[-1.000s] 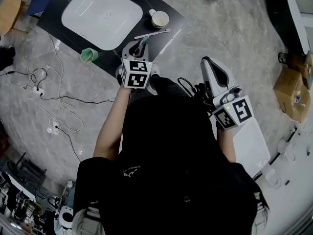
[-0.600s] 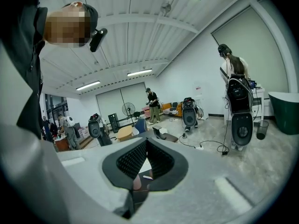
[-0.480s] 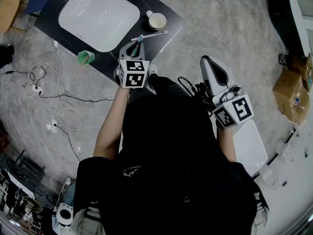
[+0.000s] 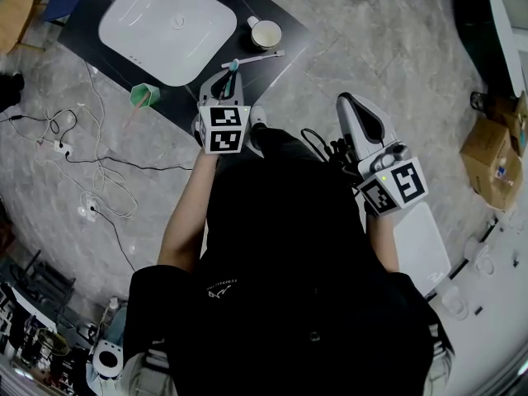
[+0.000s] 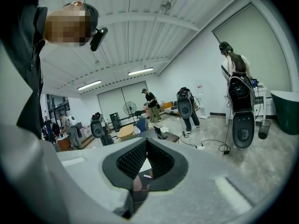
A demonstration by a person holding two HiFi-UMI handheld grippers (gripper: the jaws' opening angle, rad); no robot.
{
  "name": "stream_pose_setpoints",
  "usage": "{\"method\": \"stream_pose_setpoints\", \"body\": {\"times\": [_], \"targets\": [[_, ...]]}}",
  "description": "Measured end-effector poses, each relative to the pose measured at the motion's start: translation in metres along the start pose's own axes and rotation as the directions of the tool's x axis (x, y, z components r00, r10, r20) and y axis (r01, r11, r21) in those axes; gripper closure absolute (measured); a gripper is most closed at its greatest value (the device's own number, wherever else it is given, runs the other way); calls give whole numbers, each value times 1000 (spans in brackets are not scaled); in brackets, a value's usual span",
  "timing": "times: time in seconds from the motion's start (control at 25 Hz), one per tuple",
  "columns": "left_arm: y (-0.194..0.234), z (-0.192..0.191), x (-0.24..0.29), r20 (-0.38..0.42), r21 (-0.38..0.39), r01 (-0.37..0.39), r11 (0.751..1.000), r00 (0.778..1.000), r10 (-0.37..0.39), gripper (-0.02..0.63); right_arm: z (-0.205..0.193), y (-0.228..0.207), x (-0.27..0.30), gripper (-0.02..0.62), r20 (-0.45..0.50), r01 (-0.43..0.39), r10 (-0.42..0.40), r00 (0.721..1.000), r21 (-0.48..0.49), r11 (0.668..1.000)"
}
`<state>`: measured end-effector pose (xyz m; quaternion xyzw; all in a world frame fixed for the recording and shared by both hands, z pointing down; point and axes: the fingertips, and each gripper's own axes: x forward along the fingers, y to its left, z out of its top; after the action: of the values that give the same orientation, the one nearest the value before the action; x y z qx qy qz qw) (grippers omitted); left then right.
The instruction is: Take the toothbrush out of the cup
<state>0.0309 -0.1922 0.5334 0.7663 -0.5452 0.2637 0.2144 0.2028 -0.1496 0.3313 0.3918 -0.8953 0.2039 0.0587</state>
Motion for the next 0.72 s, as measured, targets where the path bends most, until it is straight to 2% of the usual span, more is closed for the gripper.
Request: {"method": "stream_pose_setpoints", "body": {"times": [0.32,0.56,0.72], "targets": [[1,19,-21,92,-20,-8,1000,996,10,581,1,14,4,589,2,-28,28,1000,-16,999],[9,35,-46,178,-52,-23,998,983,32,581,-2,29,4,589,5,-47,47,999,-25,999],[17,44,-67,236,-99,-24,995,971,47,581,0,41,5,589,23,-66,66,998,-23,998]]}}
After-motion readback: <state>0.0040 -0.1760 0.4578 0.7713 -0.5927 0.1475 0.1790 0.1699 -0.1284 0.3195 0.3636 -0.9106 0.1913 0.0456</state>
